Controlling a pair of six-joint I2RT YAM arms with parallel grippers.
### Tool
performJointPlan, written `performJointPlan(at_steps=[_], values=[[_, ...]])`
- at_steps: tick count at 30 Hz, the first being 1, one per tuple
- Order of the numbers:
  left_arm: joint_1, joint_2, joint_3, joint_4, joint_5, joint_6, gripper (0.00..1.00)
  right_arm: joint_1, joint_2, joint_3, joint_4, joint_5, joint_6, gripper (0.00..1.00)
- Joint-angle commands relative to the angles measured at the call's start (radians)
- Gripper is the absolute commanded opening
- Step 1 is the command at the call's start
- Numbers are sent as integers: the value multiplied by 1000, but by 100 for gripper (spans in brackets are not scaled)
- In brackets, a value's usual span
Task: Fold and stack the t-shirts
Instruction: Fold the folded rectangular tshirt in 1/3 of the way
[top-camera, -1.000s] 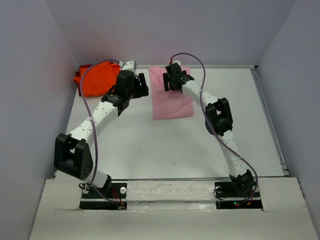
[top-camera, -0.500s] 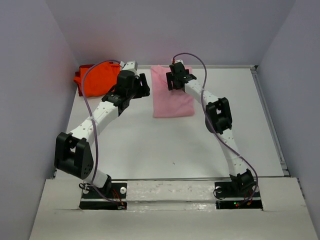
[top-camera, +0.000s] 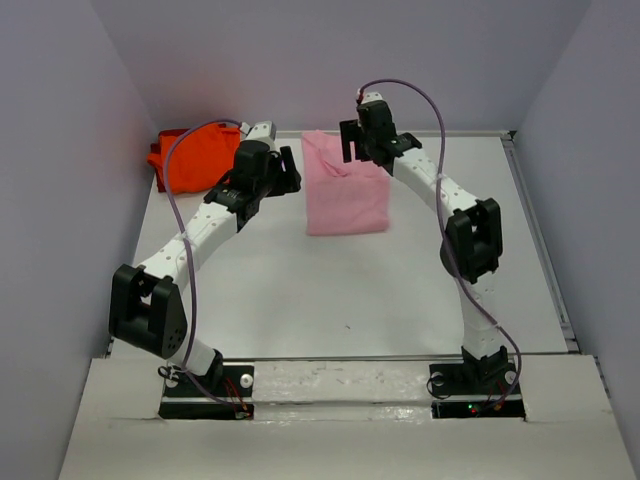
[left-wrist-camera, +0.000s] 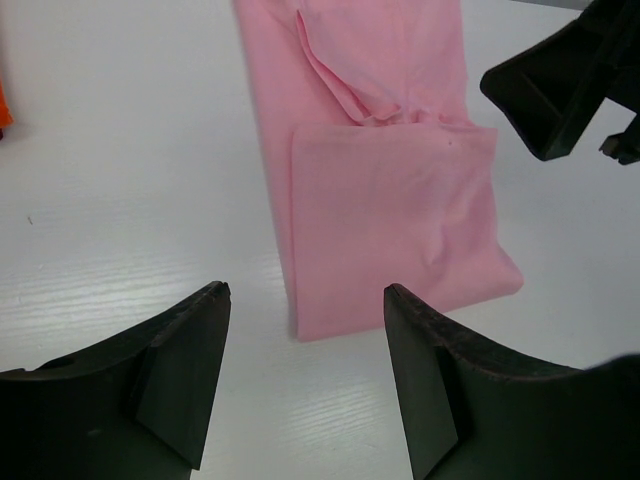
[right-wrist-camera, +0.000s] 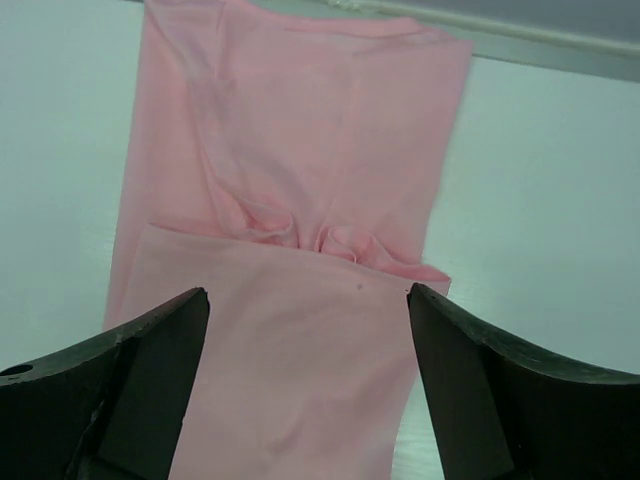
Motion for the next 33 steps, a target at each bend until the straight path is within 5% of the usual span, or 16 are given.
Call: performJointPlan(at_steps=[1, 13, 28, 33], values=[[-6, -9, -8, 34, 2, 1, 72, 8, -53, -160, 30, -100, 59, 86], [-7, 11, -4, 28, 8, 1, 72, 65, -70, -437, 97, -212, 206, 84], [-10, 36, 5, 20, 11, -2, 72, 123, -360, -924, 133, -201, 354, 84], [-10, 65, 21, 2, 60, -10, 72, 133, -395, -926, 127, -190, 318, 84]])
